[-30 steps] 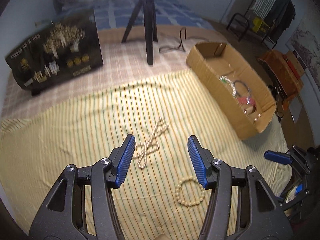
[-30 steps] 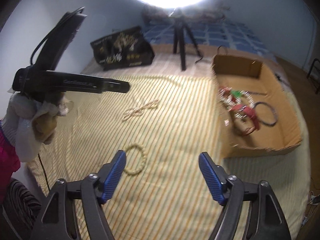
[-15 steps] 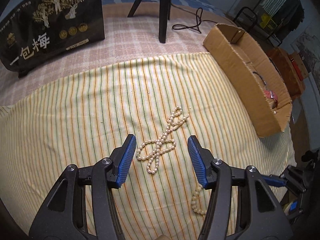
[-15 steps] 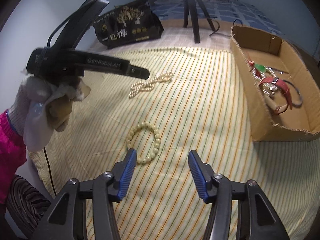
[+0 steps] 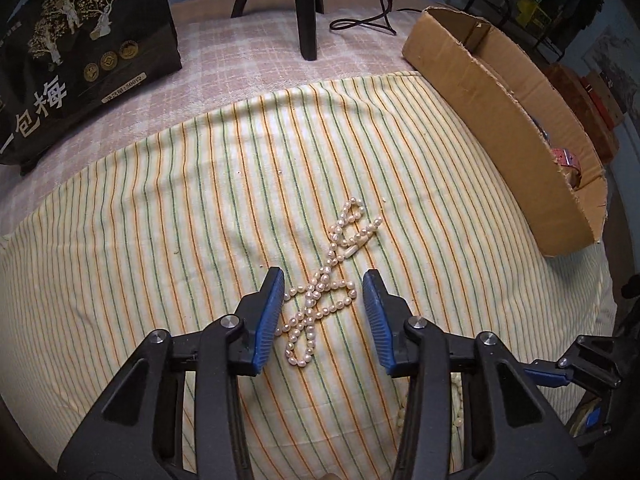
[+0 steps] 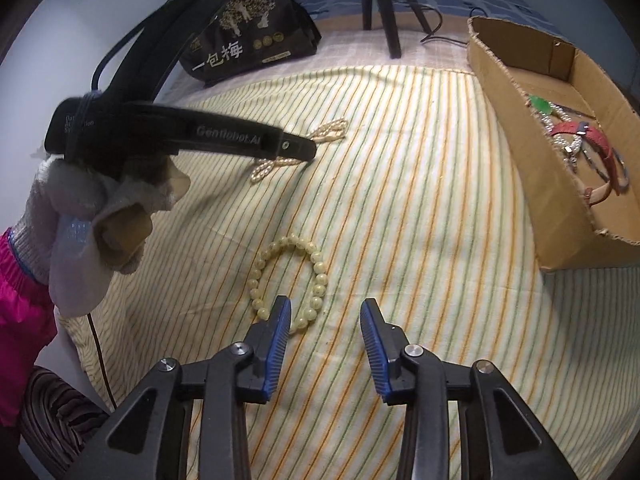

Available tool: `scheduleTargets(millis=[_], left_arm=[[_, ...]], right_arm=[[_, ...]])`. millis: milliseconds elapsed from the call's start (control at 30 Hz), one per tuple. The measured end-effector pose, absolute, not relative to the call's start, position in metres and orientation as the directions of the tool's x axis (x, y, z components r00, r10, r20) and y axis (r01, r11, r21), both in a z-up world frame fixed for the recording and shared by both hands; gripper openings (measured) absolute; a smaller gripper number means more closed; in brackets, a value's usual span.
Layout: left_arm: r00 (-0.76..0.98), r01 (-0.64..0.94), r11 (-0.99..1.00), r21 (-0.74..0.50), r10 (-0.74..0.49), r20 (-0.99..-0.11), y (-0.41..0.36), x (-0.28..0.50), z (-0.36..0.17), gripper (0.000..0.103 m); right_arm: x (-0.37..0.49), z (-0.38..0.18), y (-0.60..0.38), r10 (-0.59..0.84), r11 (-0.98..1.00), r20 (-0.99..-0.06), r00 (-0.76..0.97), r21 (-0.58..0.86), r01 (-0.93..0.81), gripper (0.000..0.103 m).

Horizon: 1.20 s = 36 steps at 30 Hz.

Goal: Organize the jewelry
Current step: 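Close the left gripper on the pearl necklace while the right gripper grasps the beaded bracelet, then lift the necklace with the left tool while the right tool carries the bracelet over the box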

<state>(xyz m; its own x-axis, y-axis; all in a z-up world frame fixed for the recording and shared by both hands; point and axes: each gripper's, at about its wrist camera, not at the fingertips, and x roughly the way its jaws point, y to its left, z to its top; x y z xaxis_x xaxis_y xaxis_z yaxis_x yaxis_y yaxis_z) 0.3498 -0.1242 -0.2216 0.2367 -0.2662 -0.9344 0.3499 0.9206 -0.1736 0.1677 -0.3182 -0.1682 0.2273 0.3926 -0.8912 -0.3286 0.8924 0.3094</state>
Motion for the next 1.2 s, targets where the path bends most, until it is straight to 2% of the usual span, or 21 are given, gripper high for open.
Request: scheduleTargets(millis=[433, 600, 667, 800, 867, 900, 933, 1200], left_arm=[[0.278, 0.411, 0.911, -0.044, -0.171, -0.945, -0.136, 0.346, -0.231, 0.042], [0.297, 0.424, 0.905, -0.025, -0.165, -0.941, -0.138, 0.343, -0.234, 0.020], [0.301, 0.423, 0.906, -0.022, -0.163, -0.939, -0.138, 0.343, -0.235, 0.011], [0.304, 0.413, 0.910, -0.031, -0.170, -0.937, -0.135, 0.342, -0.234, 0.006], [0.305, 0.405, 0.913, -0.039, -0.175, -0.936, -0.133, 0.342, -0.234, 0.006], [0.305, 0.400, 0.915, -0.044, -0.178, -0.936, -0.132, 0.342, -0.233, 0.006], [0.304, 0.396, 0.917, -0.048, -0.180, -0.936, -0.132, 0.343, -0.233, 0.006], [0.317, 0.367, 0.929, -0.051, -0.177, -0.932, -0.123, 0.338, -0.223, 0.006]], right_arm=[[0.169, -0.181, -0.306, 0.377, 0.892, -0.902, 0.211, 0.293, -0.345, 0.038], [0.172, -0.185, -0.303, 0.358, 0.900, -0.906, 0.226, 0.270, -0.343, 0.036], [0.175, -0.187, -0.302, 0.349, 0.904, -0.909, 0.229, 0.262, -0.338, 0.034], [0.178, -0.192, -0.296, 0.312, 0.912, -0.920, 0.238, 0.219, -0.348, 0.028], [0.178, -0.193, -0.291, 0.288, 0.914, -0.924, 0.250, 0.187, -0.361, 0.021], [0.178, -0.193, -0.289, 0.277, 0.915, -0.925, 0.259, 0.171, -0.366, 0.011], [0.179, -0.193, -0.288, 0.275, 0.915, -0.924, 0.266, 0.167, -0.366, 0.005], [0.181, -0.182, -0.294, 0.315, 0.910, -0.906, 0.284, 0.203, -0.361, 0.005]])
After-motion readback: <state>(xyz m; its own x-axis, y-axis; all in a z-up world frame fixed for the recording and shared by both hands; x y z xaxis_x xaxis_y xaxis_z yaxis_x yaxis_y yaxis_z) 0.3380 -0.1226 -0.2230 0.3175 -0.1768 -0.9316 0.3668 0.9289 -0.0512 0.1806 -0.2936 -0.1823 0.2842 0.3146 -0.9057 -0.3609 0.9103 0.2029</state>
